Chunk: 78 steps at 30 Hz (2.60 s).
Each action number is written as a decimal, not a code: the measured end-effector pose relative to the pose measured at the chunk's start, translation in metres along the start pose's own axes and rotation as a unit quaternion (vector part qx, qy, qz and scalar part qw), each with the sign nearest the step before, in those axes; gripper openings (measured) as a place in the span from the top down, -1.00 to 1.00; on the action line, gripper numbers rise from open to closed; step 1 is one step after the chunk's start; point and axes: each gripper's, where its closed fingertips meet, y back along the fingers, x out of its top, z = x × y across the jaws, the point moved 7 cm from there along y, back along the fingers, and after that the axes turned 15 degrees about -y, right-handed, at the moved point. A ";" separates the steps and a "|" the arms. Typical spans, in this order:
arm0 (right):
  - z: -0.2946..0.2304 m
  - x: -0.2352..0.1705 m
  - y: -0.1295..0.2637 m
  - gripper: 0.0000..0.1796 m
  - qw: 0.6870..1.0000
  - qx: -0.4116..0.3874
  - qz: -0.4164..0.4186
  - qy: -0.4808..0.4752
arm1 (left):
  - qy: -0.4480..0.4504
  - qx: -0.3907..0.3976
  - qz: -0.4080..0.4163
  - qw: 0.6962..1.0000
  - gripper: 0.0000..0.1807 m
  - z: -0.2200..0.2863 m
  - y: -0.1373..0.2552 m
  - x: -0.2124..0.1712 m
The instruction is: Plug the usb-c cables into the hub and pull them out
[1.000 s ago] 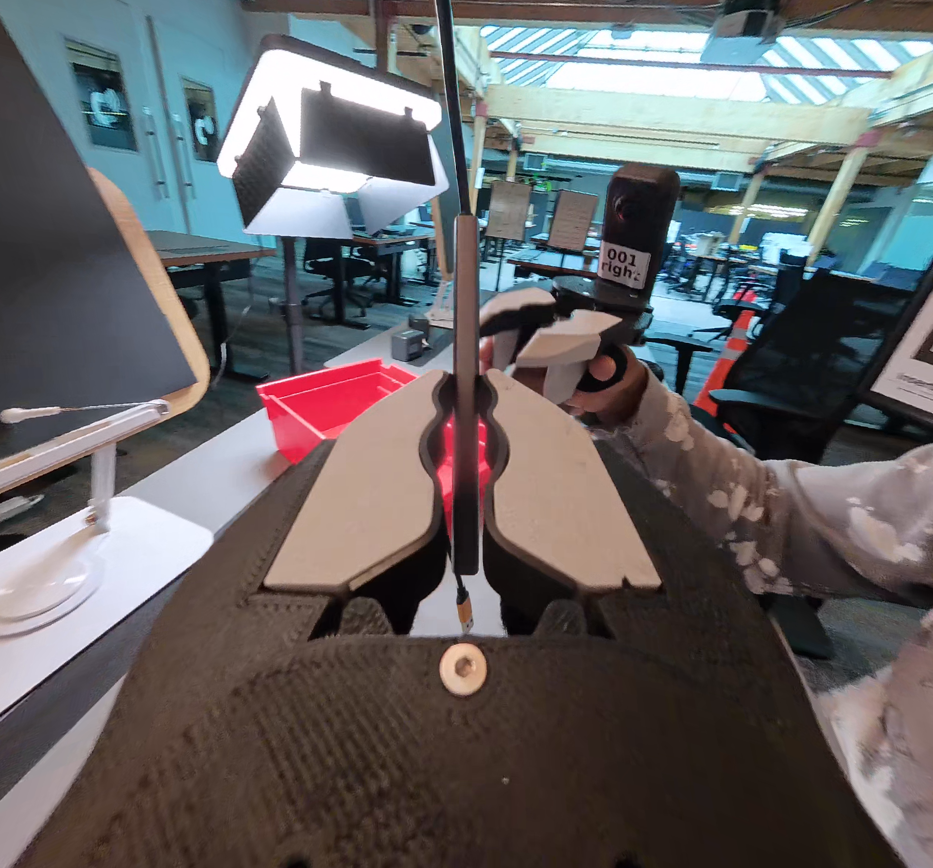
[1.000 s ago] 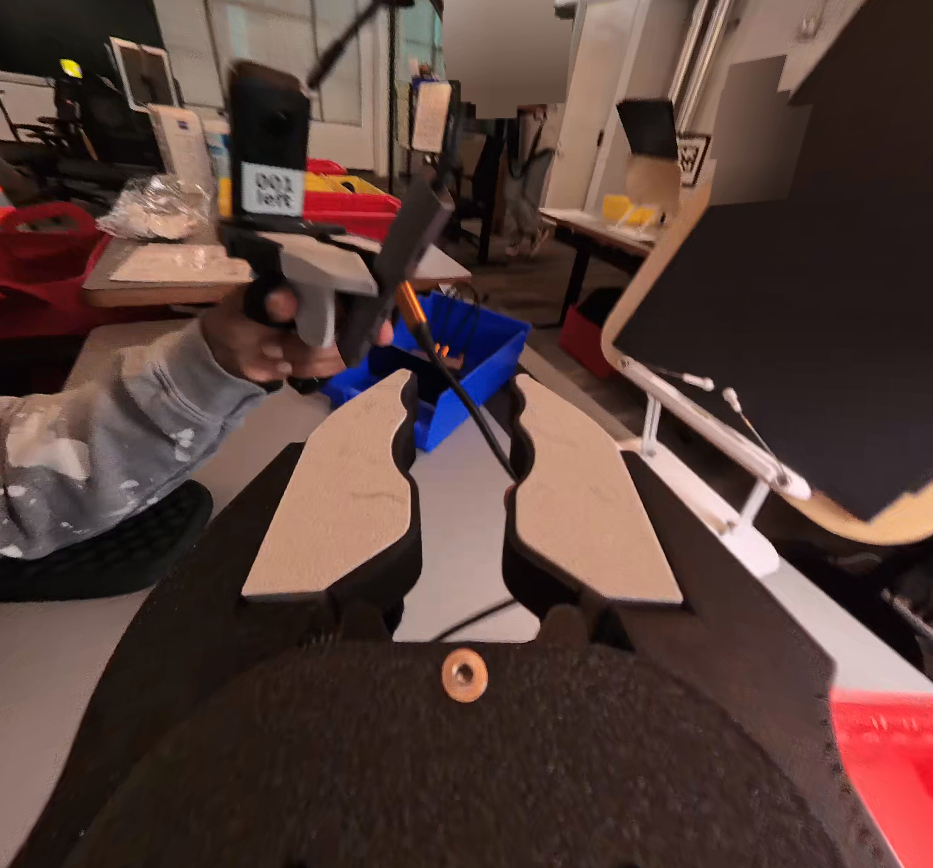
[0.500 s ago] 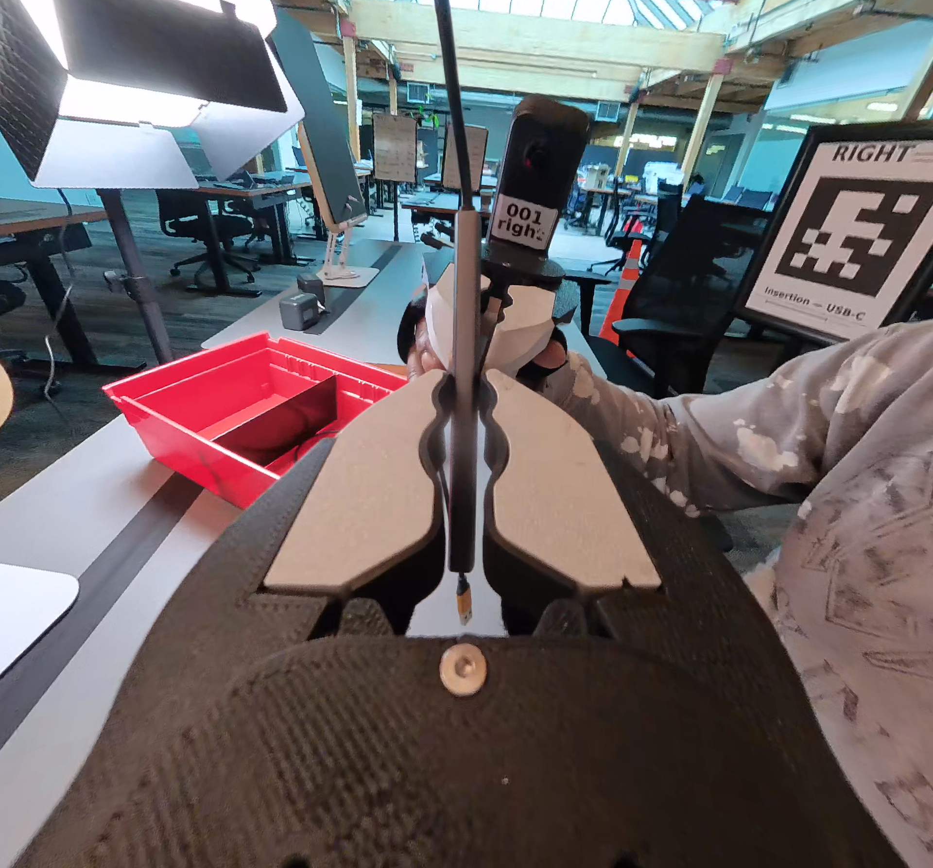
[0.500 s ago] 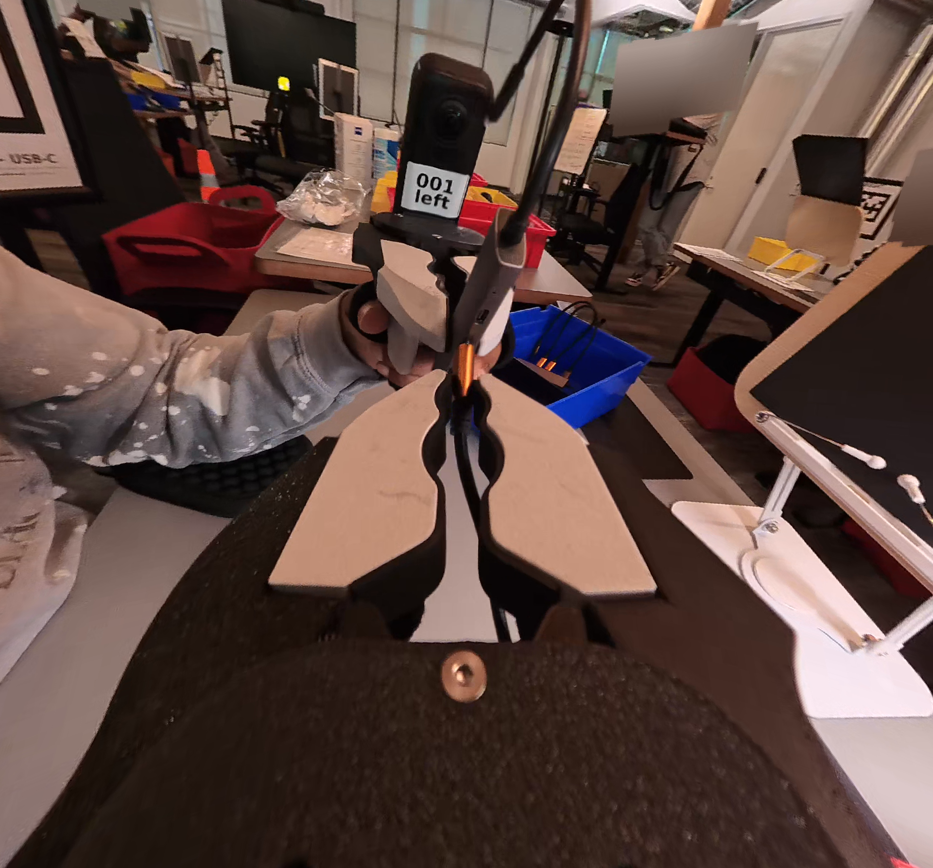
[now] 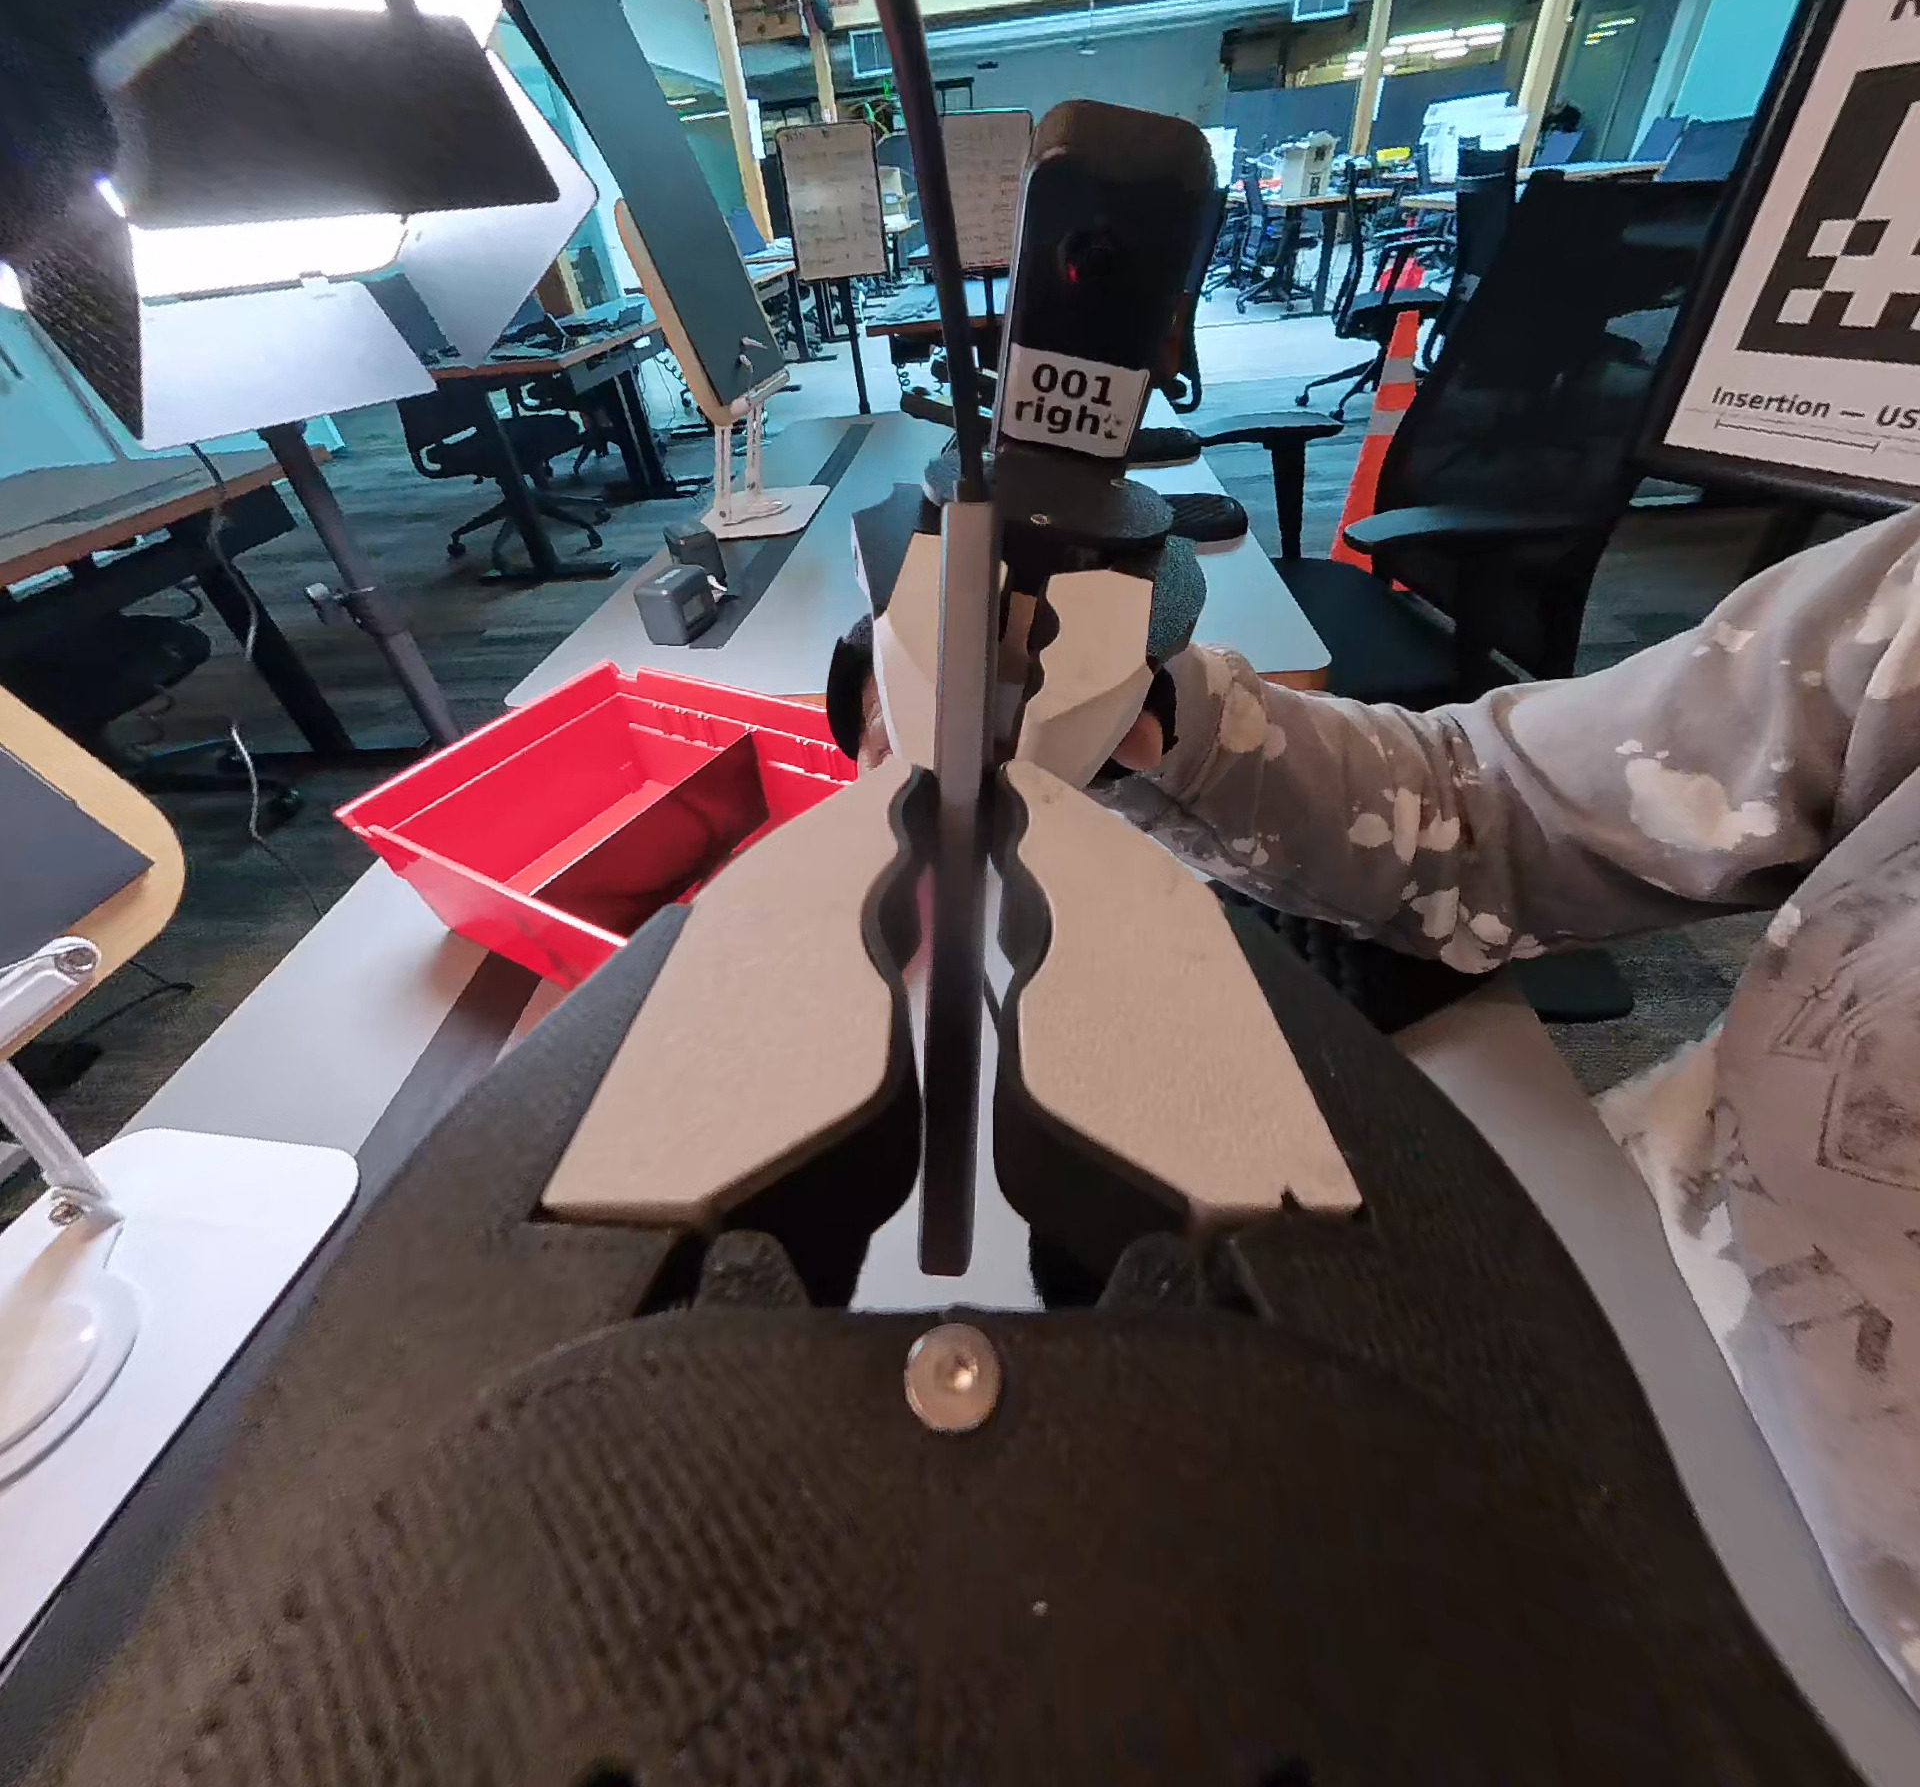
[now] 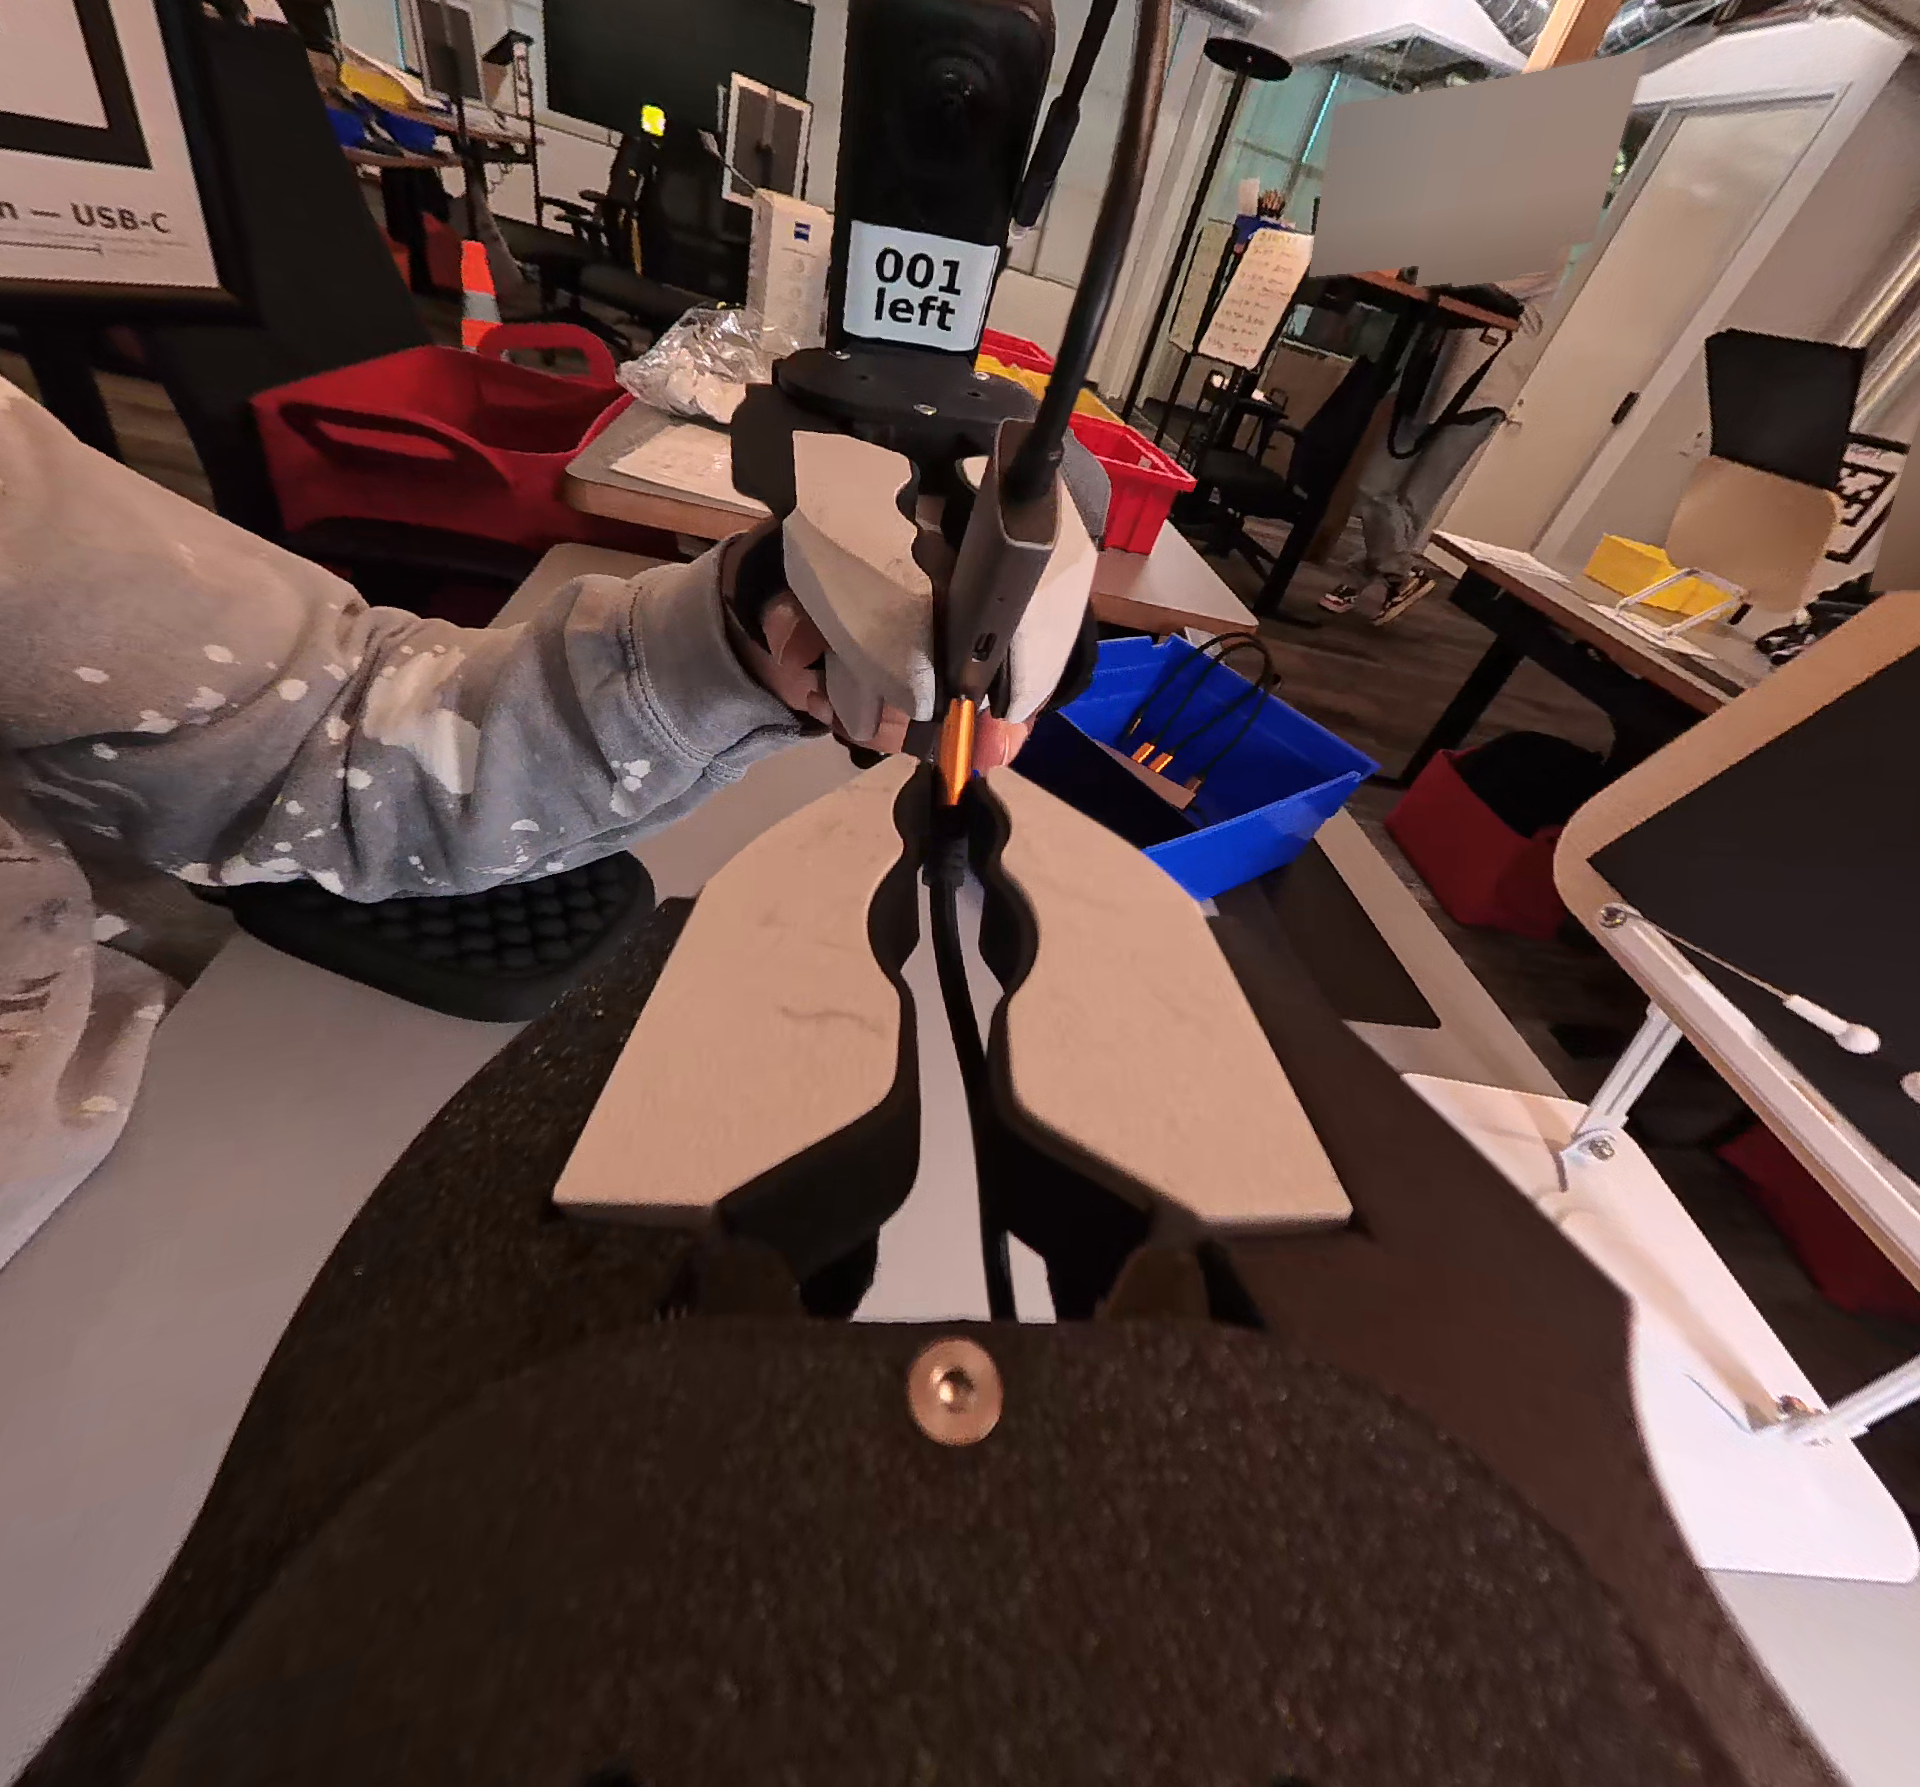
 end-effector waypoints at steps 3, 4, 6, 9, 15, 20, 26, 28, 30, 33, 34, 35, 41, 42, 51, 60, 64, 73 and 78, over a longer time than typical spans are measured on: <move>0.003 -0.003 0.004 0.92 1.000 0.009 -0.010 -0.004 | 0.001 0.003 -0.010 1.000 0.88 0.000 -0.004 -0.002; 0.003 -0.003 0.006 0.92 1.000 0.007 -0.015 0.000 | 0.005 0.000 -0.009 1.000 0.88 0.000 -0.006 -0.002; 0.003 -0.003 0.009 0.92 1.000 0.003 -0.021 0.006 | 0.010 -0.001 -0.004 1.000 0.88 0.000 -0.009 -0.003; 0.006 -0.004 0.013 0.92 1.000 0.004 -0.017 0.000 | 0.013 0.009 0.000 1.000 0.88 -0.001 -0.013 -0.004; 0.011 -0.005 0.016 0.92 1.000 0.013 -0.001 -0.012 | 0.015 0.028 0.018 0.999 0.88 -0.002 -0.016 -0.004; 0.013 -0.005 0.017 0.92 0.999 0.021 0.019 -0.023 | 0.023 0.042 0.045 0.998 0.89 -0.004 -0.018 -0.002; 0.030 -0.010 0.034 0.93 0.996 0.023 0.055 -0.066 | -0.011 0.140 0.121 0.983 0.89 -0.016 0.074 0.037; 0.026 -0.006 0.028 0.93 0.999 0.006 0.035 -0.042 | -0.008 0.139 0.113 0.984 0.88 -0.014 0.078 0.040; 0.023 -0.006 0.028 0.93 1.000 -0.013 0.015 -0.023 | 0.002 0.134 0.121 0.984 0.89 -0.018 0.078 0.040; 0.023 -0.003 0.038 0.93 0.999 -0.032 0.013 -0.018 | 0.010 0.156 0.093 0.983 0.89 -0.025 0.075 0.029; 0.023 -0.002 0.042 0.93 0.999 -0.039 0.014 -0.017 | 0.016 0.159 0.092 0.983 0.88 -0.027 0.073 0.027; 0.025 -0.001 0.045 0.93 0.999 -0.046 0.015 -0.016 | 0.023 0.158 0.090 0.983 0.88 -0.028 0.072 0.025; 0.042 0.016 0.064 0.94 0.994 -0.112 0.005 0.002 | 0.021 0.165 0.053 0.985 0.89 -0.029 0.062 0.018; 0.050 0.022 0.069 0.94 0.992 -0.128 -0.008 0.004 | 0.020 0.165 0.049 0.985 0.89 -0.029 0.060 0.017; 0.140 0.076 0.114 0.93 0.947 -0.312 -0.066 0.029 | 0.016 0.154 0.025 0.988 0.89 -0.028 0.049 0.011; 0.159 -0.068 0.139 0.93 0.908 -0.333 -0.241 -0.075 | 0.011 0.146 0.017 0.989 0.89 -0.025 0.049 0.015; 0.154 -0.110 0.145 0.93 0.879 -0.323 -0.338 -0.093 | 0.011 0.144 0.009 0.989 0.89 -0.025 0.046 0.013; 0.169 -0.145 0.142 0.93 0.795 -0.372 -0.466 -0.112 | 0.013 0.138 -0.005 0.990 0.89 -0.025 0.038 0.007; 0.181 -0.158 0.142 0.92 0.756 -0.404 -0.496 -0.139 | 0.013 0.135 -0.010 0.991 0.89 -0.025 0.037 0.005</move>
